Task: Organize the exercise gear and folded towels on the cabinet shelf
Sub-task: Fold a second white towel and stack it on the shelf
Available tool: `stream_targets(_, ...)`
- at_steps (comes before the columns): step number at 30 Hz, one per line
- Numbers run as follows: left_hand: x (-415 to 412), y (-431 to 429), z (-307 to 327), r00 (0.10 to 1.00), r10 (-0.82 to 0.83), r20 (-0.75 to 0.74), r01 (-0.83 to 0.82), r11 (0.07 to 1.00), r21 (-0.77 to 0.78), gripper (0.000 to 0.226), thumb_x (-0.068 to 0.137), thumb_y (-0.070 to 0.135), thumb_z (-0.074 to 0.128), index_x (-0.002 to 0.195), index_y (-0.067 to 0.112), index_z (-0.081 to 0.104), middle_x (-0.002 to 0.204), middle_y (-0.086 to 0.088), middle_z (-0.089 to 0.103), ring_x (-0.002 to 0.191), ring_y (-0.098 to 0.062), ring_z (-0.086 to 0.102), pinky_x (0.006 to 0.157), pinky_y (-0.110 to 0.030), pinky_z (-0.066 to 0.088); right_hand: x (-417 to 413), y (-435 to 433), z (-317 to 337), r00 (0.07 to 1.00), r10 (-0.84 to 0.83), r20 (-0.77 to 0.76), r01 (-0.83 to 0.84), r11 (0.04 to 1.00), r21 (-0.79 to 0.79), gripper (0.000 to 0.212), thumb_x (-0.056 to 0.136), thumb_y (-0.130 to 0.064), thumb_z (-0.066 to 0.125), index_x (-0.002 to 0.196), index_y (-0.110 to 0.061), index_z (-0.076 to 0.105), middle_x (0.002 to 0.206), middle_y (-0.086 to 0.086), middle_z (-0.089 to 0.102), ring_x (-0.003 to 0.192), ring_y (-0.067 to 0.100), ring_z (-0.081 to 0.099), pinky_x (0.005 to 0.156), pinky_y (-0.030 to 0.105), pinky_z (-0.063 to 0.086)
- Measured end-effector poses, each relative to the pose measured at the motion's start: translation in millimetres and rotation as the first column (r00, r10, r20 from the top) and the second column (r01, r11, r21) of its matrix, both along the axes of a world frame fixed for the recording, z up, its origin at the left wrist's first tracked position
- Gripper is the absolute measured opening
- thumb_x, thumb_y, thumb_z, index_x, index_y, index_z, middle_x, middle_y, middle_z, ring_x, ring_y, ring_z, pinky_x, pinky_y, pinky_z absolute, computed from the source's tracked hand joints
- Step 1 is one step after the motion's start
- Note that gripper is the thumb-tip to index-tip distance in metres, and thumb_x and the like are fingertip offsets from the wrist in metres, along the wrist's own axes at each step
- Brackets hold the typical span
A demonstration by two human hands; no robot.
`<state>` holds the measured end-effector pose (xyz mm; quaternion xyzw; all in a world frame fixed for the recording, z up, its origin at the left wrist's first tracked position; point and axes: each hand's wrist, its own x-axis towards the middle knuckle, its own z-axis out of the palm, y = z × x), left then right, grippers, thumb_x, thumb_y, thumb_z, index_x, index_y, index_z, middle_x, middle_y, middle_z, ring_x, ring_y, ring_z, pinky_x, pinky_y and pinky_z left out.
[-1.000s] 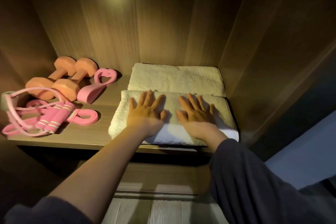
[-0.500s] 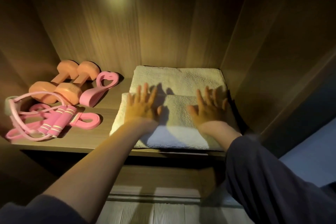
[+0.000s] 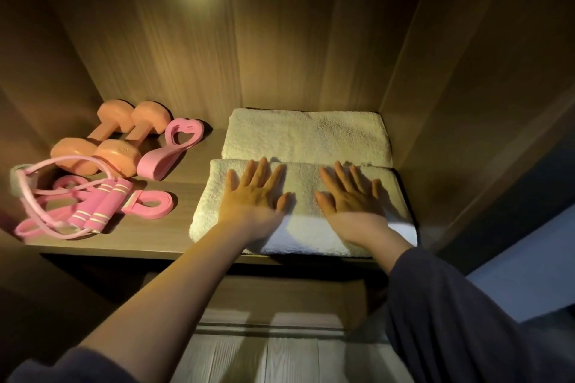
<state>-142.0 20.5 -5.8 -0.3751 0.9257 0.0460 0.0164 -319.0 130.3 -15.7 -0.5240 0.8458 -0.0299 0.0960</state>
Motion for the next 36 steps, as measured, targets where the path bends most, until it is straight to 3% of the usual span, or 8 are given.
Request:
stream_targets(6, 11.2, 21.8, 32.8, 0.998, -0.023, 0.062, 0.020, 0.998, 0.058, 0.066, 0.099, 0.056, 0.015, 0.155, 0.029, -0.008, 0.161, -0.003, -0.022, 0.148, -0.023, -0.019, 0.119, -0.055, -0.007, 15.4, 21.1, 29.3, 0.999, -0.008, 0.049, 0.007, 1.000, 0.006, 0.061, 0.099, -0.059, 0.016, 0.151, -0.045, -0.013, 0.160, -0.011, -0.023, 0.148, 0.016, -0.023, 0.117, 0.052, -0.016)
stream_targets(10, 28.5, 65.3, 90.3, 0.994, -0.073, 0.082, 0.064, 0.993, 0.103, 0.062, 0.100, 0.053, 0.025, 0.156, 0.026, 0.015, 0.164, -0.004, 0.004, 0.151, -0.022, -0.003, 0.119, -0.058, -0.001, 36.3, 70.3, 88.3, 0.998, 0.049, 0.036, -0.051, 0.998, 0.041, 0.062, 0.100, -0.056, 0.024, 0.155, -0.036, 0.007, 0.162, 0.006, 0.021, 0.143, 0.028, 0.028, 0.113, 0.051, 0.021)
stream_targets(15, 44.1, 140.8, 177.0, 0.983, -0.156, 0.095, 0.132, 0.966, 0.221, 0.063, 0.100, 0.055, 0.027, 0.155, 0.028, 0.014, 0.162, -0.001, 0.018, 0.150, -0.020, 0.008, 0.118, -0.057, 0.001, 67.3, 154.1, 161.3, 0.994, 0.005, 0.112, -0.012, 0.998, 0.067, 0.062, 0.099, -0.056, 0.027, 0.155, -0.033, 0.010, 0.165, 0.002, 0.004, 0.151, 0.024, -0.006, 0.119, 0.055, -0.003)
stream_targets(20, 30.7, 201.6, 236.1, 0.924, -0.357, 0.137, 0.292, 0.890, 0.351, 0.063, 0.099, 0.051, 0.033, 0.155, 0.027, 0.014, 0.161, -0.001, 0.018, 0.150, -0.020, 0.009, 0.119, -0.057, 0.001, 66.1, 233.6, 202.8, 0.940, -0.240, 0.243, 0.201, 0.964, 0.175, 0.063, 0.099, -0.054, 0.030, 0.155, -0.030, 0.016, 0.165, 0.002, 0.003, 0.151, 0.026, -0.004, 0.118, 0.054, -0.001)
stream_targets(24, -4.4, 234.2, 262.4, 0.858, -0.498, 0.130, 0.418, 0.822, 0.386, 0.062, 0.099, 0.050, 0.036, 0.153, 0.026, 0.019, 0.158, -0.002, 0.024, 0.148, -0.020, 0.015, 0.119, -0.056, 0.007, 64.3, 289.8, 223.2, 0.926, -0.345, 0.151, 0.338, 0.938, 0.075, 0.056, 0.095, -0.044, 0.042, 0.144, -0.019, 0.049, 0.154, 0.017, 0.036, 0.144, 0.037, 0.030, 0.115, 0.056, 0.019)
stream_targets(27, -43.7, 258.7, 268.1, 0.811, -0.578, 0.084, 0.508, 0.769, 0.388, 0.062, 0.098, 0.048, 0.038, 0.153, 0.026, 0.020, 0.158, -0.003, 0.025, 0.146, -0.020, 0.018, 0.118, -0.051, 0.010, 42.8, 318.5, 233.6, 0.944, -0.328, 0.033, 0.328, 0.945, 0.004, 0.047, 0.081, -0.034, 0.050, 0.105, -0.001, 0.074, 0.114, 0.026, 0.067, 0.104, 0.046, 0.065, 0.082, 0.057, 0.053)
stream_targets(32, -120.2, 309.0, 262.7, 0.745, -0.664, 0.067, 0.574, 0.688, 0.443, 0.060, 0.099, 0.045, 0.040, 0.152, 0.025, 0.022, 0.154, -0.002, 0.032, 0.143, -0.022, 0.025, 0.118, -0.049, 0.017, -16.8, 370.0, 226.9, 0.870, -0.484, 0.097, 0.465, 0.869, 0.169, 0.055, 0.094, -0.044, 0.048, 0.140, -0.015, 0.047, 0.149, 0.016, 0.039, 0.137, 0.038, 0.036, 0.108, 0.052, 0.031)
stream_targets(36, -169.2, 344.9, 263.1, 0.675, -0.733, 0.082, 0.624, 0.626, 0.468, 0.061, 0.098, 0.047, 0.039, 0.153, 0.025, 0.021, 0.155, -0.002, 0.031, 0.143, -0.022, 0.026, 0.116, -0.046, 0.021, -60.8, 416.4, 227.9, 0.807, -0.580, 0.108, 0.547, 0.804, 0.234, 0.056, 0.097, -0.050, 0.038, 0.148, -0.028, 0.030, 0.155, 0.006, 0.027, 0.145, 0.028, 0.020, 0.115, 0.056, 0.018)
